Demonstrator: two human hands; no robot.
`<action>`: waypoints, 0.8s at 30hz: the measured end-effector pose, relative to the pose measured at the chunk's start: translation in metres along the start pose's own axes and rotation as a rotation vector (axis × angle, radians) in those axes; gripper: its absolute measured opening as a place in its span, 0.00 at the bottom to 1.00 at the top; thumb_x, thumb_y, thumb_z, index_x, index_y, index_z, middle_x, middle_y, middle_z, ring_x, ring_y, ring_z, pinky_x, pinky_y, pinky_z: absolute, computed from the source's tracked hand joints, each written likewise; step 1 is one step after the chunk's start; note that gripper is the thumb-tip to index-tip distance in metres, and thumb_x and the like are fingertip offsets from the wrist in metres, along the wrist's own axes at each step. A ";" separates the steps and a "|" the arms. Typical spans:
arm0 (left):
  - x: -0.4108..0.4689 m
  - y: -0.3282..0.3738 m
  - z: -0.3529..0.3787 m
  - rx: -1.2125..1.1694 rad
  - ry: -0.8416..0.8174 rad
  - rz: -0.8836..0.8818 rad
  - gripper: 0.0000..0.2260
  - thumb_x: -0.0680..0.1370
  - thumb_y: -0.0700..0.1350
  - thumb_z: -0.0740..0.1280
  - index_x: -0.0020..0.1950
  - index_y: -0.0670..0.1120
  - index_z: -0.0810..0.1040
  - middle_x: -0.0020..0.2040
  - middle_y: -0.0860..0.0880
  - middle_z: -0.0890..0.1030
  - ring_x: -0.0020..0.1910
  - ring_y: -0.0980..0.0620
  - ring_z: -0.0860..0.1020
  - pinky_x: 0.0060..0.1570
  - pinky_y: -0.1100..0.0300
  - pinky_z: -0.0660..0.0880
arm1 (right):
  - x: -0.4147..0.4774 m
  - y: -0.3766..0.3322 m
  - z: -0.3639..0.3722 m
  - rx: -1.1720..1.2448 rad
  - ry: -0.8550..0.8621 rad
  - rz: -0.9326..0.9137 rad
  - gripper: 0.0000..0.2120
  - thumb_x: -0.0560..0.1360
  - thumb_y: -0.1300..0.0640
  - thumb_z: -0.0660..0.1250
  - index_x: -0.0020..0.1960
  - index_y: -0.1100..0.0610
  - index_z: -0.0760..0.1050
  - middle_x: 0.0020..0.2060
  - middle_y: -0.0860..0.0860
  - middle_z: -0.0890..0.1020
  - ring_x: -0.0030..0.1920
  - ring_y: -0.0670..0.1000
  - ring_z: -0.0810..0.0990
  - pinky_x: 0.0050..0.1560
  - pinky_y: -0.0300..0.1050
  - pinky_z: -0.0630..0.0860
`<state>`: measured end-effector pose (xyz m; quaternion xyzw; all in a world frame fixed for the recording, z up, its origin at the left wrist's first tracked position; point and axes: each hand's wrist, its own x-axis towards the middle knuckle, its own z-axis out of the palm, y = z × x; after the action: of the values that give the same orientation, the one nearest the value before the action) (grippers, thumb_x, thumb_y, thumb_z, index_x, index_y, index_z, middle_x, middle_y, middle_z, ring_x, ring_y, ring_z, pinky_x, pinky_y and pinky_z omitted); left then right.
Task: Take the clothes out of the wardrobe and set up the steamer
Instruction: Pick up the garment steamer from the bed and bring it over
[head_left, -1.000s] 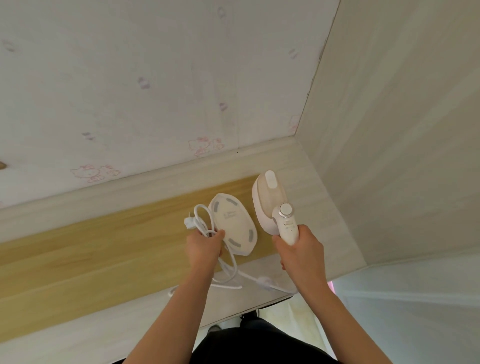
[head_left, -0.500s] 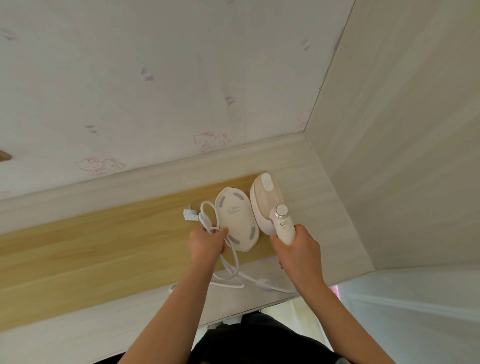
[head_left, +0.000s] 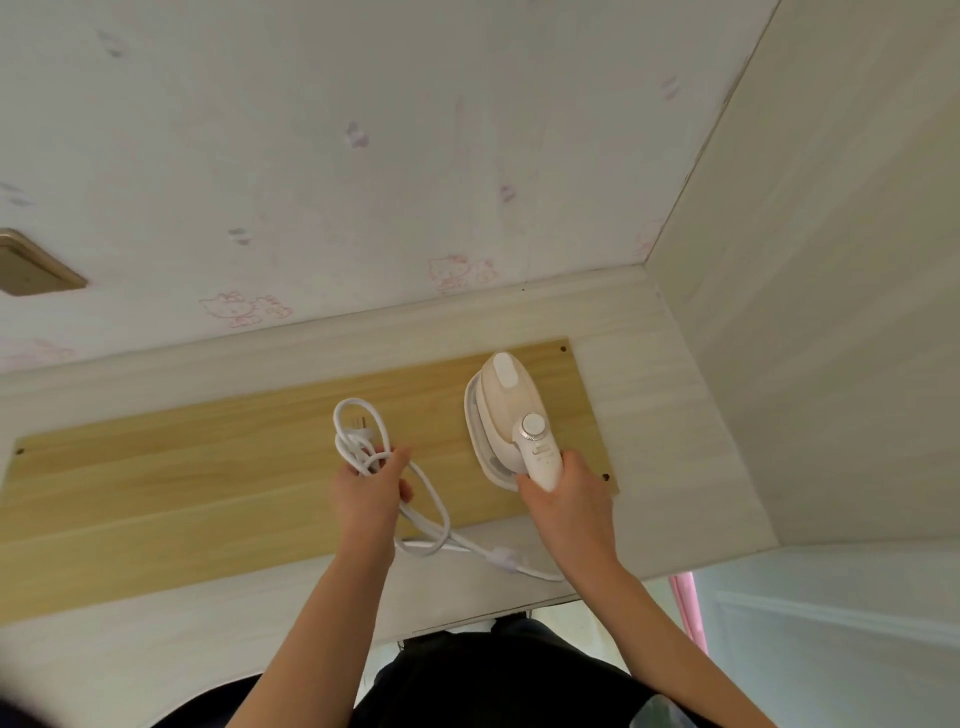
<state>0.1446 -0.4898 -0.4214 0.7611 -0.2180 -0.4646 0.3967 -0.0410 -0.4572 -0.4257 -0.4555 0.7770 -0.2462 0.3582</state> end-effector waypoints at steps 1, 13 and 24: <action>0.000 0.002 -0.005 -0.007 0.001 0.004 0.06 0.74 0.43 0.72 0.41 0.42 0.78 0.29 0.42 0.76 0.27 0.48 0.73 0.30 0.57 0.71 | -0.001 -0.001 0.003 -0.011 0.000 0.005 0.11 0.72 0.50 0.69 0.48 0.56 0.72 0.39 0.49 0.79 0.38 0.49 0.77 0.28 0.37 0.66; 0.011 0.013 -0.034 -0.043 -0.066 0.005 0.05 0.74 0.43 0.71 0.43 0.43 0.79 0.30 0.42 0.77 0.28 0.49 0.76 0.28 0.59 0.71 | -0.005 -0.009 0.022 -0.013 0.044 0.114 0.12 0.70 0.48 0.69 0.46 0.55 0.71 0.35 0.48 0.78 0.34 0.50 0.79 0.31 0.47 0.76; 0.014 0.011 -0.047 -0.079 -0.089 -0.008 0.06 0.75 0.43 0.71 0.49 0.41 0.80 0.38 0.40 0.81 0.31 0.49 0.80 0.26 0.62 0.75 | -0.003 -0.010 0.023 -0.079 0.003 0.110 0.13 0.71 0.49 0.67 0.48 0.56 0.70 0.37 0.52 0.79 0.35 0.53 0.80 0.35 0.54 0.80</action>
<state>0.1932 -0.4873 -0.4077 0.7243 -0.2137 -0.5079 0.4144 -0.0170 -0.4608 -0.4318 -0.4254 0.8105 -0.1961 0.3516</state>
